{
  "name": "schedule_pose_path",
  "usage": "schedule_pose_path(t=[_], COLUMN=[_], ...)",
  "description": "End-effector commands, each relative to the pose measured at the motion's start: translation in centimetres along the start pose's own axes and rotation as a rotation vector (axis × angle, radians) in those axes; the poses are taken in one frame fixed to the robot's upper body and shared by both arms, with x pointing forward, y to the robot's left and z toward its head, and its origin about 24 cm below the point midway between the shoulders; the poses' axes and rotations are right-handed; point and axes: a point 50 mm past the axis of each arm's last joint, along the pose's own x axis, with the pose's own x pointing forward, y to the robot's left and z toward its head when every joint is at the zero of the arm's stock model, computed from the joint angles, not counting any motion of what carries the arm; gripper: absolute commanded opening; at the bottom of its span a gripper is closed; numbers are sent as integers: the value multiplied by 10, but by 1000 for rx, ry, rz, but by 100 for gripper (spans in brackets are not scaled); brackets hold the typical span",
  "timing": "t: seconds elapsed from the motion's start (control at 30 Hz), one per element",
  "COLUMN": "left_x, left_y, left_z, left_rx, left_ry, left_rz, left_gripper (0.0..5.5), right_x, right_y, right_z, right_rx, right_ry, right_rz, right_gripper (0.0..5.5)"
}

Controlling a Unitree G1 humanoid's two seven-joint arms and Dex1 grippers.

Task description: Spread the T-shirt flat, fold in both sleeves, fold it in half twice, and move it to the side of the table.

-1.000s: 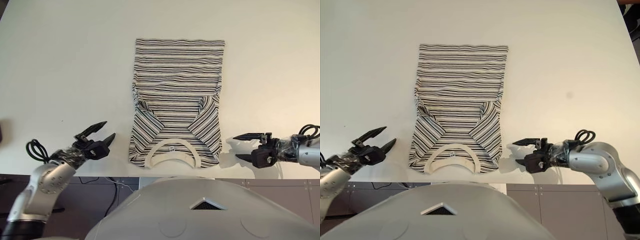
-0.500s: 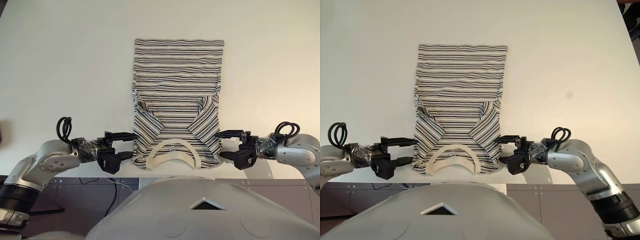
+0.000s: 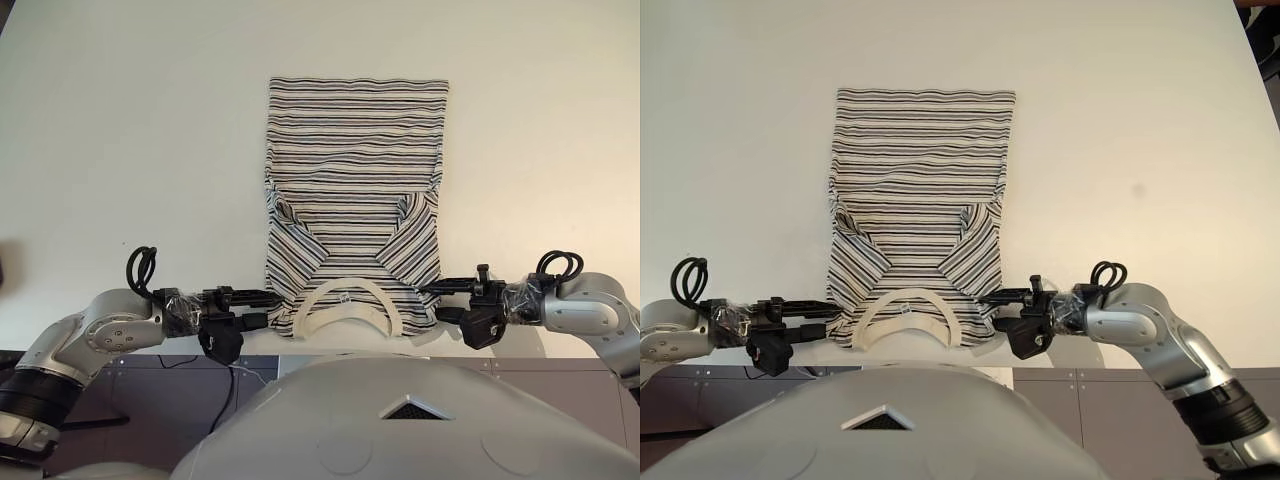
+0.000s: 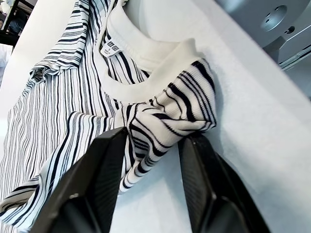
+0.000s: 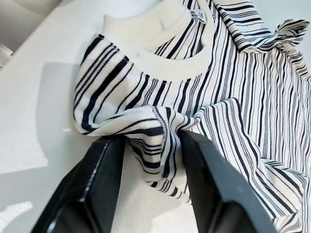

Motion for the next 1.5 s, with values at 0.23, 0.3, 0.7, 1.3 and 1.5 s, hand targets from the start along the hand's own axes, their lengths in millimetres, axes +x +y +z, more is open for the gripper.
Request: schedule_pose_path(t=[0.23,0.3,0.7,1.3,1.5], left_x=[4,4,-12,22,41], left_y=[-27,-24,20,241,240], left_z=[-9,-10,22,-92,-112], left_rx=[-25,-46,-639,-558,-526], left_ry=[62,74,-8,191,272], left_rz=[-219,-198,-42,779,754], left_gripper=[33,11,10,10,10], right_x=[-3,-3,-41,-32,-28], right_y=[2,1,8,-177,-199], right_z=[-6,-6,11,-101,-113], right_rx=[15,28,500,599,585], right_ry=[23,22,-117,160,218], right_rz=[27,23,98,-759,-840], right_gripper=[44,15,12,12,12])
